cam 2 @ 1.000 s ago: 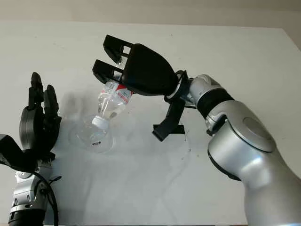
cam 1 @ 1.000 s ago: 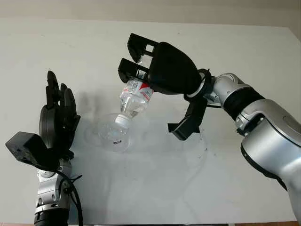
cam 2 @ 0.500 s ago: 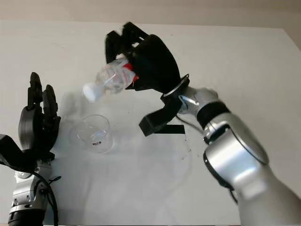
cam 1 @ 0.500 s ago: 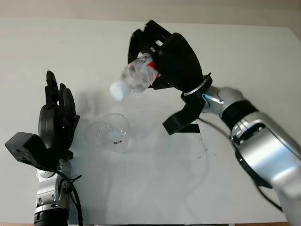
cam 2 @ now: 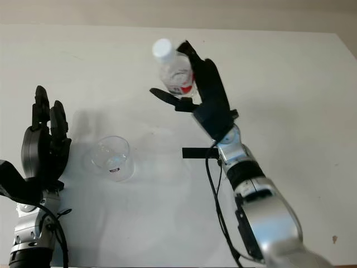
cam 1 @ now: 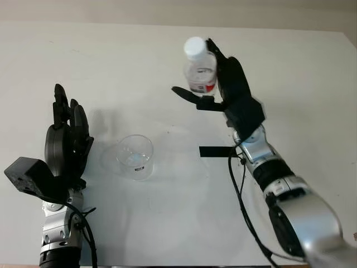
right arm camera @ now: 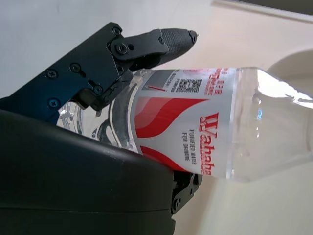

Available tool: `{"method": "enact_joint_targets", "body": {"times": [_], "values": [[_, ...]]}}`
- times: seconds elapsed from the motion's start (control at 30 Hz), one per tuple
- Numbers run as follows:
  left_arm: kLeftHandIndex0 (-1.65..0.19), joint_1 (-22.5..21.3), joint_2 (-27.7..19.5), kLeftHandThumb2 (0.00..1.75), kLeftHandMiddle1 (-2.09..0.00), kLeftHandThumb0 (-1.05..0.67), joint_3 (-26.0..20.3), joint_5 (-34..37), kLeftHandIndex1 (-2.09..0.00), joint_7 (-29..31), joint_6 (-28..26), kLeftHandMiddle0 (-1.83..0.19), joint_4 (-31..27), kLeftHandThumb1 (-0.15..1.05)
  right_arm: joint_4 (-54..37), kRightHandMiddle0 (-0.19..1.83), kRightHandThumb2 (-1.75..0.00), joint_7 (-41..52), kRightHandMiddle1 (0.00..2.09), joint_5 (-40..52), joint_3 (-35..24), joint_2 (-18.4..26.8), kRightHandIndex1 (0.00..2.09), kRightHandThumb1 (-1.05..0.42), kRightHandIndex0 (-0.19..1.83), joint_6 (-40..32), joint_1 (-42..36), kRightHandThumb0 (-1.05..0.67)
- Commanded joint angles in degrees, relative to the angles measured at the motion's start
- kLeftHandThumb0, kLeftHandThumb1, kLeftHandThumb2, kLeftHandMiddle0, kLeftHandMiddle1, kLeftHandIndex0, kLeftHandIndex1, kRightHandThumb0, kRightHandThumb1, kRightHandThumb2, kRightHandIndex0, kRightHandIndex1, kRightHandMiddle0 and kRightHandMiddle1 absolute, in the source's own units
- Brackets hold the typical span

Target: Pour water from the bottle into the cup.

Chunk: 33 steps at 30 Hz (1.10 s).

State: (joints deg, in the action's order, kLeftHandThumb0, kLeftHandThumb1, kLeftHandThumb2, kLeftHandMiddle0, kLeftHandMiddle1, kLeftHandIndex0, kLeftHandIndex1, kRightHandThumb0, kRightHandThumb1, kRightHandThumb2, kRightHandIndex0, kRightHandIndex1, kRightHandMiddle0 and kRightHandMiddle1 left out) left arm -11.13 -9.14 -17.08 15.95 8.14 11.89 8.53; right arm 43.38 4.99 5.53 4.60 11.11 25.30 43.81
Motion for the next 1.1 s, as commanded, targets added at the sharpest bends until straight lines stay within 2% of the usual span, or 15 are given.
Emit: {"method": "enact_joint_targets", "body": {"times": [0.0,0.17,0.3,0.43,0.77,0.9,1.07], "values": [[0.19,0.4,0.0,0.55,-0.06,-0.72,-0.1,0.4,-0.02,0.4,0.1,0.17,0.4,1.05,-9.6,0.82,-0.56,3.3,2.09,4.6,-2.2,-0.4,2.09,-1.05,1.21,-7.8,-4.1,-0.41],[0.19,0.2,0.4,0.56,-0.05,-0.71,-0.2,0.9,-0.02,0.5,-0.2,0.17,0.5,1.05,-26.8,0.93,-0.55,7.1,2.09,9.4,-4.5,1.2,2.09,-1.05,1.21,-25.2,-11.4,-0.42],[0.19,0.3,0.6,0.56,-0.06,-0.71,-0.2,1.0,-0.03,0.4,0.5,0.17,1.1,1.05,-34.3,0.8,-0.52,8.8,2.09,10.8,-6.6,2.5,2.09,-1.05,1.12,-33.4,-15.2,-0.41],[0.19,0.4,0.1,0.58,-0.05,-0.71,-0.1,0.5,-0.01,0.5,0.8,0.19,1.4,1.05,-39.0,0.81,-0.49,8.8,2.09,11.7,-8.2,2.7,2.09,-1.05,1.14,-40.4,-17.7,-0.43],[0.19,0.8,0.1,0.59,-0.05,-0.72,-0.2,0.6,0.0,0.8,1.1,0.19,1.3,1.05,-41.0,0.87,-0.47,7.5,2.09,5.8,-5.9,1.7,2.09,-1.05,1.25,-43.2,-22.9,-0.46],[0.19,1.0,-0.1,0.6,-0.03,-0.7,-0.6,1.1,0.0,1.3,1.5,0.19,1.3,1.05,-40.3,0.76,-0.48,7.6,2.09,3.1,-5.1,1.9,2.09,-1.05,1.17,-41.6,-23.7,-0.44],[0.19,1.0,-0.4,0.6,-0.02,-0.71,-0.6,1.1,0.0,1.5,1.3,0.19,1.2,1.05,-38.9,0.7,-0.48,7.6,2.09,1.6,-5.0,1.1,2.09,-1.05,1.18,-40.7,-24.1,-0.45]]}}
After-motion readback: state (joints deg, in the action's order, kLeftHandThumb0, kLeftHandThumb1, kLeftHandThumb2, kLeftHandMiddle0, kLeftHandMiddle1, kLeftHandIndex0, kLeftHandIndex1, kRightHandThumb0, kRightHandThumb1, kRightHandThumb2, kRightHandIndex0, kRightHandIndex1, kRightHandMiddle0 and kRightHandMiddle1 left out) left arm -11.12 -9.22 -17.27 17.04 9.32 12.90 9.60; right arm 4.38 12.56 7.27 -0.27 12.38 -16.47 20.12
